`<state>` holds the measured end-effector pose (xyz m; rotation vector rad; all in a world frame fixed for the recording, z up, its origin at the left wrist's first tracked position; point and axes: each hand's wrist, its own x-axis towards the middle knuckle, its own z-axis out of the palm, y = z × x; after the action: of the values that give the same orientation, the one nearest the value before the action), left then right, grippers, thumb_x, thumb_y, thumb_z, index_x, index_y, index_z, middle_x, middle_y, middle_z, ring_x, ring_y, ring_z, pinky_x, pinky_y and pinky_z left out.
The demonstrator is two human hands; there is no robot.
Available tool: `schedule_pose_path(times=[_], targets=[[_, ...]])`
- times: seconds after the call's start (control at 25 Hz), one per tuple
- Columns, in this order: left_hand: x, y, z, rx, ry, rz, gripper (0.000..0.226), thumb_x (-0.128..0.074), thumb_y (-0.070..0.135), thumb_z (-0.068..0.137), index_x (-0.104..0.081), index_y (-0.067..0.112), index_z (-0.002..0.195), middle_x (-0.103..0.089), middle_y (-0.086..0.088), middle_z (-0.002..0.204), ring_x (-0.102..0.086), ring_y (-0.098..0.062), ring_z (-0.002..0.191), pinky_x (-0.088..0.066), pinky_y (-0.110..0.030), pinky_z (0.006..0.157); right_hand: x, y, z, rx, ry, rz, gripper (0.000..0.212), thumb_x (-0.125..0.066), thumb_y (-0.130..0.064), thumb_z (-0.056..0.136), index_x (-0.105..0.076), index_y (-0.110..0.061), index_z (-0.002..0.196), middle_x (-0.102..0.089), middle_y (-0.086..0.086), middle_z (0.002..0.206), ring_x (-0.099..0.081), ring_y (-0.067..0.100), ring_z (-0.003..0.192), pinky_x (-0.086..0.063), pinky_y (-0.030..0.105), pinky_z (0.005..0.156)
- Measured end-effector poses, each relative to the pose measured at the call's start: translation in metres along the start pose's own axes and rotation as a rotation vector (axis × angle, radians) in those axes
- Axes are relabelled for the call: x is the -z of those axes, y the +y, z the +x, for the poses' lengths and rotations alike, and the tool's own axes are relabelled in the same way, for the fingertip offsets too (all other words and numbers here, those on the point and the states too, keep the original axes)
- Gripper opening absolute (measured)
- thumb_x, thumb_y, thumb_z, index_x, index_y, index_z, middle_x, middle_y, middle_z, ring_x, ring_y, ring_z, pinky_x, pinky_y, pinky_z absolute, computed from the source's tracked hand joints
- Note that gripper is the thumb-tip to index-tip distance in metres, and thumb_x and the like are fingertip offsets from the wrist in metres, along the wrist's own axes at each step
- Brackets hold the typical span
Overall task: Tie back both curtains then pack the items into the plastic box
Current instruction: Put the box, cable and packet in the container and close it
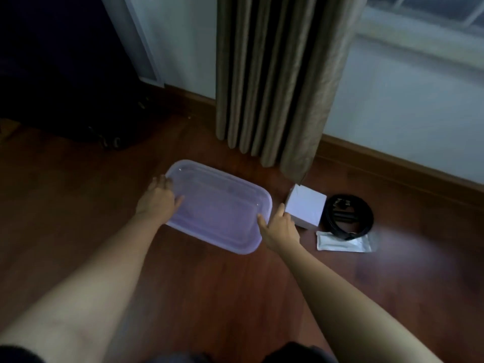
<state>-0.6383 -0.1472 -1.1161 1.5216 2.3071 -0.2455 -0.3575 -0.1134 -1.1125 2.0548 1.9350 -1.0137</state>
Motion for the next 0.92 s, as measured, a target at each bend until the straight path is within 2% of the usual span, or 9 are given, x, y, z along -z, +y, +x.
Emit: schedule_pose_path(times=[0.08,0.2,0.32,0.44,0.52,0.64,0.76,0.84,0.92], targets=[[-0.052,-0.016,0.037,0.049,0.01,-0.045,0.072,-0.036,0.045,0.097,-0.009,0.001,0.148,-0.01,-0.021,0.156,-0.01,-0.037,0.144,-0.018,-0.046,0.116,-0.043,0.021,0.042,-0.009,-0.05,0.07,0.09,-0.037,-0.061,0.09,-0.001,-0.003,0.149,-0.037,0.021,0.145,-0.045,0.038,0.126,-0.042,0.043,0.095],[-0.063,-0.032,0.052,0.224,-0.026,-0.345,0.074,-0.037,0.045,0.096,-0.004,0.005,0.149,-0.017,-0.022,0.155,-0.022,-0.041,0.14,-0.027,-0.052,0.112,-0.057,0.026,0.053,0.0,-0.125,0.199,0.09,-0.038,-0.059,0.091,0.0,0.0,0.147,-0.053,0.022,0.132,-0.054,0.039,0.114,-0.044,0.039,0.087],[-0.063,-0.034,0.051,0.268,0.01,-0.491,0.065,-0.045,0.037,0.096,-0.021,0.003,0.146,-0.038,-0.025,0.143,-0.044,-0.042,0.126,-0.042,-0.047,0.094,-0.056,0.024,0.048,0.045,-0.114,0.24,0.078,-0.04,-0.052,0.093,-0.015,0.003,0.142,-0.058,0.021,0.124,-0.057,0.038,0.108,-0.047,0.04,0.084],[-0.049,-0.042,0.042,0.257,-0.032,-0.551,0.055,-0.053,0.036,0.093,-0.04,0.004,0.136,-0.05,-0.023,0.131,-0.051,-0.041,0.116,-0.042,-0.043,0.085,-0.049,0.024,0.035,0.049,-0.12,0.253,0.072,-0.042,-0.05,0.094,-0.023,0.003,0.138,-0.057,0.022,0.124,-0.057,0.039,0.108,-0.048,0.041,0.084],[-0.044,-0.064,0.036,0.266,-0.142,-0.613,0.069,-0.064,0.047,0.083,-0.042,0.008,0.136,-0.049,-0.021,0.134,-0.052,-0.041,0.116,-0.046,-0.047,0.09,-0.043,0.033,0.013,0.058,-0.143,0.269,0.068,-0.044,-0.05,0.093,-0.027,0.002,0.135,-0.057,0.023,0.124,-0.057,0.04,0.108,-0.048,0.042,0.085],[-0.094,-0.116,0.06,0.223,-0.32,-0.691,0.099,-0.079,0.066,0.051,-0.047,0.02,0.133,-0.051,-0.011,0.137,-0.055,-0.032,0.117,-0.047,-0.054,0.094,-0.03,0.064,-0.022,0.053,-0.203,0.225,0.065,-0.046,-0.05,0.092,-0.032,0.0,0.131,-0.057,0.022,0.123,-0.057,0.039,0.107,-0.046,0.038,0.078],[-0.08,-0.043,0.014,0.052,-0.502,-0.819,0.076,-0.082,0.049,0.044,-0.064,0.018,0.111,-0.072,-0.004,0.106,-0.068,-0.024,0.096,-0.053,-0.045,0.085,-0.017,0.126,-0.049,-0.015,-0.164,0.214,0.063,-0.047,-0.051,0.091,-0.036,-0.002,0.131,-0.058,0.022,0.123,-0.057,0.038,0.11,-0.046,0.037,0.082],[-0.069,0.025,-0.023,-0.052,-0.52,-0.862,0.068,-0.076,0.045,0.038,-0.067,0.015,0.099,-0.074,-0.002,0.09,-0.07,-0.017,0.08,-0.056,-0.034,0.071,-0.009,0.176,-0.061,-0.079,-0.111,0.248,0.062,-0.048,-0.053,0.09,-0.039,-0.008,0.132,-0.06,0.019,0.123,-0.059,0.036,0.107,-0.049,0.04,0.085],[-0.082,0.077,-0.038,-0.185,-0.574,-0.889,0.068,-0.074,0.045,0.037,-0.065,0.014,0.096,-0.073,0.001,0.085,-0.07,-0.009,0.072,-0.056,-0.026,0.065,-0.002,0.227,-0.07,-0.148,-0.055,0.352,0.058,-0.052,-0.052,0.088,-0.043,-0.014,0.131,-0.061,0.014,0.122,-0.062,0.031,0.102,-0.054,0.043,0.082]])
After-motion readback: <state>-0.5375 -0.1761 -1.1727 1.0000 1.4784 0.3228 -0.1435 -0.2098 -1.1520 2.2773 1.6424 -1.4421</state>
